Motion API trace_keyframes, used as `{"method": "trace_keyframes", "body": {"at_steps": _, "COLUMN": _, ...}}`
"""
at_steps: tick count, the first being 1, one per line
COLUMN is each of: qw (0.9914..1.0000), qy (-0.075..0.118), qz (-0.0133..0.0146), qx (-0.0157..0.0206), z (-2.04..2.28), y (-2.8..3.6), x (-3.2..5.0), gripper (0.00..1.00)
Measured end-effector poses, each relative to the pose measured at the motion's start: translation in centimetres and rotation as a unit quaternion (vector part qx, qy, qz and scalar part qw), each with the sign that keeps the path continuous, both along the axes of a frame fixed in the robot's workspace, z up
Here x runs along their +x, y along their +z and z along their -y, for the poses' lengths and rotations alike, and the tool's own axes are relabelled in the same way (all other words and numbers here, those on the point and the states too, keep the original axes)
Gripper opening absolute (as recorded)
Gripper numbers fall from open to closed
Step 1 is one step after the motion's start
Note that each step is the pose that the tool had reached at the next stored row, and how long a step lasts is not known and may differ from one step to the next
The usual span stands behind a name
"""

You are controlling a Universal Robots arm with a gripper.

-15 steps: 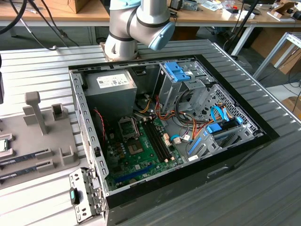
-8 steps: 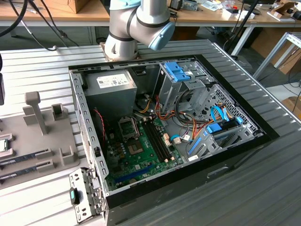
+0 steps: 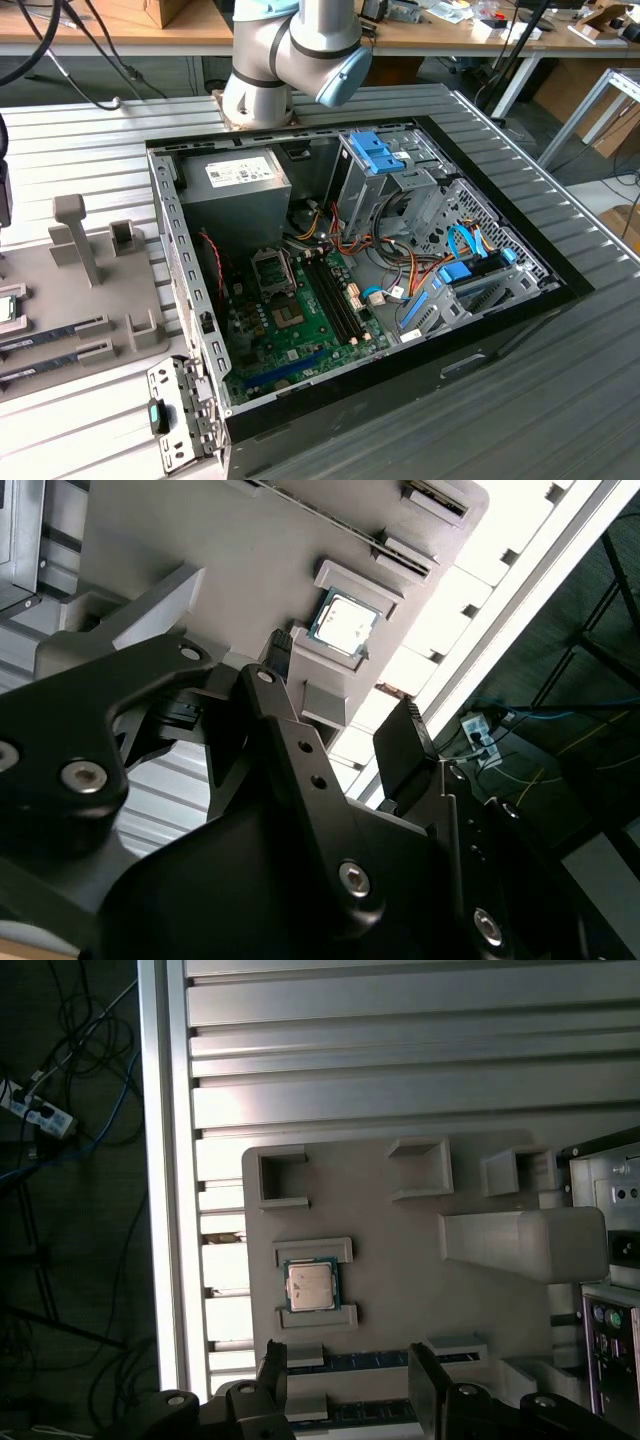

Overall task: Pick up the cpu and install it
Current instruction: 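Pick up the cpu and move it towards the insertion slot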

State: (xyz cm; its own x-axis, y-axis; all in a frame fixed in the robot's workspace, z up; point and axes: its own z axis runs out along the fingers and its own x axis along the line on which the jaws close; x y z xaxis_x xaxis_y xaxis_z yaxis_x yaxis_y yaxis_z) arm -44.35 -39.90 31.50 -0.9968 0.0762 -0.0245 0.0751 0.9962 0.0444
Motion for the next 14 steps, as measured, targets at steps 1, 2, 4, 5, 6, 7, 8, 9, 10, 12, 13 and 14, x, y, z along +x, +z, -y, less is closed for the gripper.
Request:
{"method": "trace_keyframes", "body": {"at_steps": 1, "qw": 1.00000, "qy": 0.000, "qz": 0.0000, "qx": 0.0000, "z": 0.00, "y": -0.02, "x": 0.00, "gripper": 0.60}}
{"method": "trace_keyframes", "body": {"at_steps": 2, "qw": 1.00000, "qy": 0.000, "qz": 0.0000, "qx": 0.0000, "z": 0.00, "y": -0.04, "x": 0.00, "gripper": 0.60}}
{"method": "trace_keyframes", "body": {"at_steps": 4, "qw": 1.00000, "qy": 0.000, "qz": 0.0000, "qx": 0.0000, "z": 0.00, "y": -0.09, "x": 0.00, "gripper": 0.60}}
{"method": "trace_keyframes", "body": {"at_steps": 5, "qw": 1.00000, "qy": 0.000, "qz": 0.0000, "qx": 0.0000, "z": 0.00, "y": -0.11, "x": 0.00, "gripper": 0.60}}
{"method": "trace_keyframes", "body": {"at_steps": 6, "qw": 1.00000, "qy": 0.000, "qz": 0.0000, "qx": 0.0000, "z": 0.00, "y": -0.13, "x": 0.00, "gripper": 0.60}}
{"method": "trace_keyframes", "body": {"at_steps": 7, "qw": 1.00000, "qy": 0.000, "qz": 0.0000, "qx": 0.0000, "z": 0.00, "y": -0.15, "x": 0.00, "gripper": 0.60}}
{"method": "trace_keyframes", "body": {"at_steps": 8, "qw": 1.00000, "qy": 0.000, "qz": 0.0000, "qx": 0.0000, "z": 0.00, "y": -0.17, "x": 0.00, "gripper": 0.60}}
{"method": "trace_keyframes", "body": {"at_steps": 9, "qw": 1.00000, "qy": 0.000, "qz": 0.0000, "qx": 0.0000, "z": 0.00, "y": -0.19, "x": 0.00, "gripper": 0.60}}
{"method": "trace_keyframes", "body": {"at_steps": 10, "qw": 1.00000, "qy": 0.000, "qz": 0.0000, "qx": 0.0000, "z": 0.00, "y": -0.21, "x": 0.00, "gripper": 0.60}}
{"method": "trace_keyframes", "body": {"at_steps": 12, "qw": 1.00000, "qy": 0.000, "qz": 0.0000, "qx": 0.0000, "z": 0.00, "y": -0.24, "x": 0.00, "gripper": 0.60}}
{"method": "trace_keyframes", "body": {"at_steps": 13, "qw": 1.00000, "qy": 0.000, "qz": 0.0000, "qx": 0.0000, "z": 0.00, "y": -0.25, "x": 0.00, "gripper": 0.60}}
{"method": "trace_keyframes", "body": {"at_steps": 14, "qw": 1.00000, "qy": 0.000, "qz": 0.0000, "qx": 0.0000, "z": 0.00, "y": -0.27, "x": 0.00, "gripper": 0.60}}
